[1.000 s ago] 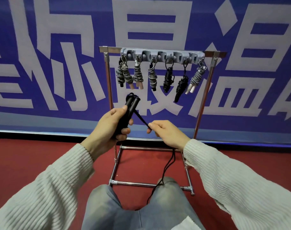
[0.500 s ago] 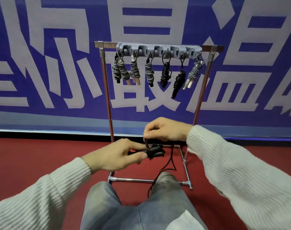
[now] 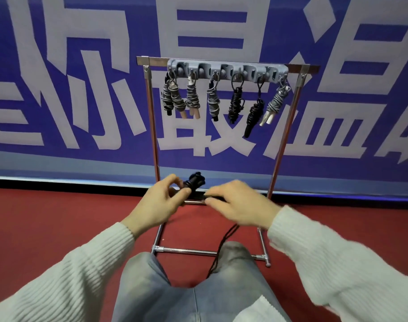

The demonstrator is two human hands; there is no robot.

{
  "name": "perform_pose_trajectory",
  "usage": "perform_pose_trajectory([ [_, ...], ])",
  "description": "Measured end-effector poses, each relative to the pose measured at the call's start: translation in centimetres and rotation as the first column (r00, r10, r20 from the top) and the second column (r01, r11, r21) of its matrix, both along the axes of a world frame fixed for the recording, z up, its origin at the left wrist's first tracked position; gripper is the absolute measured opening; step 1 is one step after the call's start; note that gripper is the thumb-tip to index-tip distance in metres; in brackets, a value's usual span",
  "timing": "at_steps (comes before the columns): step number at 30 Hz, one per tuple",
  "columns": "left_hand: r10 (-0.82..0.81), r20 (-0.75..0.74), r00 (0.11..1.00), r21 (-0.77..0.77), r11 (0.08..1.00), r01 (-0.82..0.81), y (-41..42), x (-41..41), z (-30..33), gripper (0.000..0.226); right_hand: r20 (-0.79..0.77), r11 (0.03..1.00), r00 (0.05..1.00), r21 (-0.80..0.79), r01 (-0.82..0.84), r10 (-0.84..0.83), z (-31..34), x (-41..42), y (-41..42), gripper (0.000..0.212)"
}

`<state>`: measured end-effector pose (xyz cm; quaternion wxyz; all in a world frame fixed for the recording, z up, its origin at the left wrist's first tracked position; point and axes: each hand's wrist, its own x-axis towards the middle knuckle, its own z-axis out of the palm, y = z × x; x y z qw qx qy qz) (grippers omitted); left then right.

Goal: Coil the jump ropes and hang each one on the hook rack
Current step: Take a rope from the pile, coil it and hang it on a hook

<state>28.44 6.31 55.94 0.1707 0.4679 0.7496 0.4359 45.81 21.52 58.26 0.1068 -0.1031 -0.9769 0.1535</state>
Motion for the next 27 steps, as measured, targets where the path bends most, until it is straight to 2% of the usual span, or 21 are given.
perform_pose_trajectory([
  [1,-0.055,-0.136,0.989,-0.059,0.997,0.047,0.2,0.2,-0.1,0.016,0.036,0.998,0.999,0.056,-0.010,0.008,1.3,-0.2,0.4,0.025],
  [3,-0.217,-0.290,0.932,-0.202,0.966,0.162,0.4,0.8,0.5,0.013,0.113,0.997,0.991,0.015,-0.069,0.067,3.6,-0.7,1.1,0.017],
  [4,-0.321,-0.298,0.899,-0.263,0.933,0.246,0.4,1.1,1.1,0.010,0.141,0.992,0.983,-0.064,-0.112,0.120,4.2,-1.0,1.3,0.012],
  [6,-0.486,-0.188,0.853,-0.300,0.856,0.422,0.1,1.7,2.2,0.011,0.139,0.939,0.964,-0.293,-0.181,0.229,5.0,-1.2,1.6,0.010],
  [8,-0.527,0.046,0.848,-0.215,0.824,0.524,-0.7,2.3,3.1,0.020,0.051,0.792,0.949,-0.567,-0.228,0.310,4.6,-0.9,1.7,0.009],
  [10,-0.517,0.253,0.818,-0.066,0.834,0.548,-1.4,3.0,3.3,0.029,-0.085,0.500,0.952,-0.835,-0.230,0.295,3.0,-0.8,1.3,0.008],
  [11,-0.520,0.305,0.798,0.004,0.839,0.545,-1.7,3.3,3.4,0.035,-0.139,0.333,0.952,-0.915,-0.229,0.274,2.0,-0.9,0.9,0.008],
  [12,-0.527,0.347,0.776,0.074,0.840,0.537,-1.9,3.5,3.3,0.040,-0.174,0.210,0.953,-0.951,-0.229,0.249,0.9,-1.0,0.4,0.008],
  [14,-0.522,0.417,0.744,0.205,0.852,0.482,-1.8,3.7,3.1,0.040,-0.187,0.110,0.968,-0.972,-0.207,0.169,-0.9,-1.1,-0.3,0.009],
  [16,-0.441,0.479,0.759,0.269,0.897,0.351,-1.5,3.2,2.8,0.033,-0.168,0.083,0.983,-0.981,-0.174,0.077,-1.7,-0.9,-1.0,0.014],
  [18,-0.304,0.547,0.780,0.263,0.947,0.185,-1.2,2.4,2.5,0.028,-0.122,0.113,0.992,-0.986,-0.122,0.000,-2.1,-0.8,-1.4,0.021],
  [19,-0.245,0.561,0.790,0.245,0.962,0.125,-0.8,2.0,2.3,0.026,-0.096,0.177,0.994,-0.980,-0.087,-0.044,-2.3,-0.8,-1.4,0.022],
  [21,-0.133,0.556,0.820,0.194,0.981,0.027,-0.2,1.5,2.0,0.022,-0.042,0.411,0.992,-0.912,0.012,-0.122,-2.8,-1.0,-1.3,0.026],
  [23,-0.061,0.557,0.828,0.150,0.988,-0.028,0.3,0.8,1.6,0.017,-0.014,0.639,0.987,-0.763,0.094,-0.163,-3.1,-1.0,-1.1,0.031],
  [25,-0.046,0.574,0.817,0.089,0.996,-0.006,0.5,0.2,1.1,0.020,-0.035,0.786,0.986,-0.609,0.109,-0.164,-3.2,-0.9,-1.2,0.029],
  [27,-0.031,0.507,0.862,0.006,0.999,0.032,0.6,0.1,0.4,0.021,-0.050,0.876,0.987,-0.470,0.113,-0.155,-3.1,-0.8,-1.3,0.026],
])
